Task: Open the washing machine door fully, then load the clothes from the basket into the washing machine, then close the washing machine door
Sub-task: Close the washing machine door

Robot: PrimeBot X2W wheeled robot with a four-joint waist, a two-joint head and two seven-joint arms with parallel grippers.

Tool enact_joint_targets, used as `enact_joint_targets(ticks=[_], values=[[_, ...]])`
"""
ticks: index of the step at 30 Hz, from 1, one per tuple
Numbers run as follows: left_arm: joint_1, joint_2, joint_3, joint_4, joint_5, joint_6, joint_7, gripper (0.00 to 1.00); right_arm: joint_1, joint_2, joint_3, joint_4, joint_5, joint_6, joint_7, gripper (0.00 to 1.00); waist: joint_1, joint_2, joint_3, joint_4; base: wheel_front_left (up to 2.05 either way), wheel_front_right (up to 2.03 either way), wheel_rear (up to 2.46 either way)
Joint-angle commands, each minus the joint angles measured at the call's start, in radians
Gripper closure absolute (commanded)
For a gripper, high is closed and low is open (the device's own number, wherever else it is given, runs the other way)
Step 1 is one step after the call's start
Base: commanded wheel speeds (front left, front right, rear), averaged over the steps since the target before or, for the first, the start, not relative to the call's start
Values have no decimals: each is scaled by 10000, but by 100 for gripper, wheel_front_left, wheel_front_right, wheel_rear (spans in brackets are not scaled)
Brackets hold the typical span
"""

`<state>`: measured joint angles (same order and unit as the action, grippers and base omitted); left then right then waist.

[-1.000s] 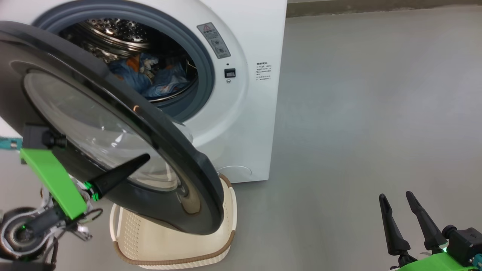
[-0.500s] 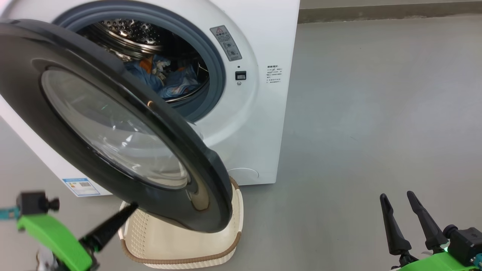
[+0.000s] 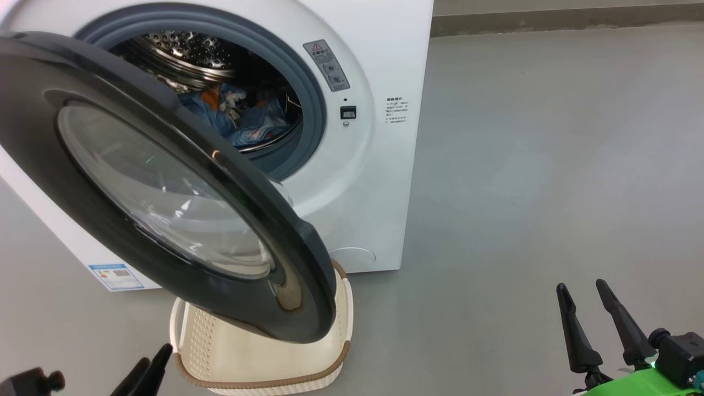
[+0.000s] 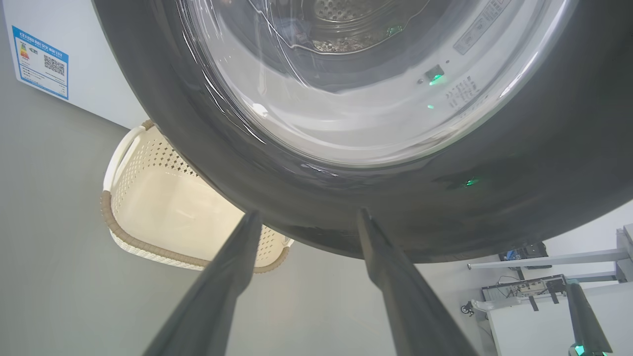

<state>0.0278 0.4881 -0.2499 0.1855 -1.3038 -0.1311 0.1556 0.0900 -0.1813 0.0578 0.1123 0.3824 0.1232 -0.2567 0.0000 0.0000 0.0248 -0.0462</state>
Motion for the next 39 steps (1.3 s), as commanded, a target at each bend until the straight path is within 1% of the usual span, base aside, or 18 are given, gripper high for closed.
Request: enact_joint_targets(ticks=[1,5,9,12,16,18,20,26,29,33,36,39], values=[[-214,413,255,-107,231,4,-465,0,-342,-226,151,-184,-6,75,-51,0,0,0,-17,-19,0,0,0],[-90,538,-251,136,668,4,-2058,0,-322,-285,163,-107,5,75,-51,0,0,0,-66,-69,0,0,0],[-99,794,-924,583,1289,4,-3452,0,-316,-338,165,-19,23,75,-51,0,0,0,-115,-116,0,0,0],[-167,846,-1219,937,1663,4,-3990,0,-333,-385,208,80,37,75,-51,0,0,0,-157,-167,0,0,0],[-230,677,-1038,1187,2091,4,-4155,0,-354,-434,214,202,63,75,-51,0,0,0,-203,-202,0,0,0],[-235,373,-396,1171,2661,4,-4165,0,-359,-452,198,273,78,75,-51,0,0,0,-224,-202,0,0,0],[-112,66,163,1108,3498,4,-4169,0,-362,-456,188,317,85,75,-51,0,0,0,-251,-204,0,0,0],[335,-1012,1745,556,5569,4,-4171,0,-320,-463,155,382,103,75,-51,0,0,0,-359,-194,0,0,0],[532,-1429,2200,294,6637,4,-4172,0,-300,-459,139,398,113,75,-51,0,0,0,-408,-205,0,0,0],[783,-1861,2562,-38,7986,4,-4172,0,-288,-452,140,409,115,75,-51,0,0,0,-457,-233,0,0,0],[942,-2216,2800,-185,8527,4,-4173,0,-294,-442,140,407,119,75,-51,0,0,0,-463,-244,0,0,0],[1021,-2456,3028,-241,8845,4,-4173,0,-302,-438,138,399,119,75,-51,0,0,0,-448,-237,0,0,0]])
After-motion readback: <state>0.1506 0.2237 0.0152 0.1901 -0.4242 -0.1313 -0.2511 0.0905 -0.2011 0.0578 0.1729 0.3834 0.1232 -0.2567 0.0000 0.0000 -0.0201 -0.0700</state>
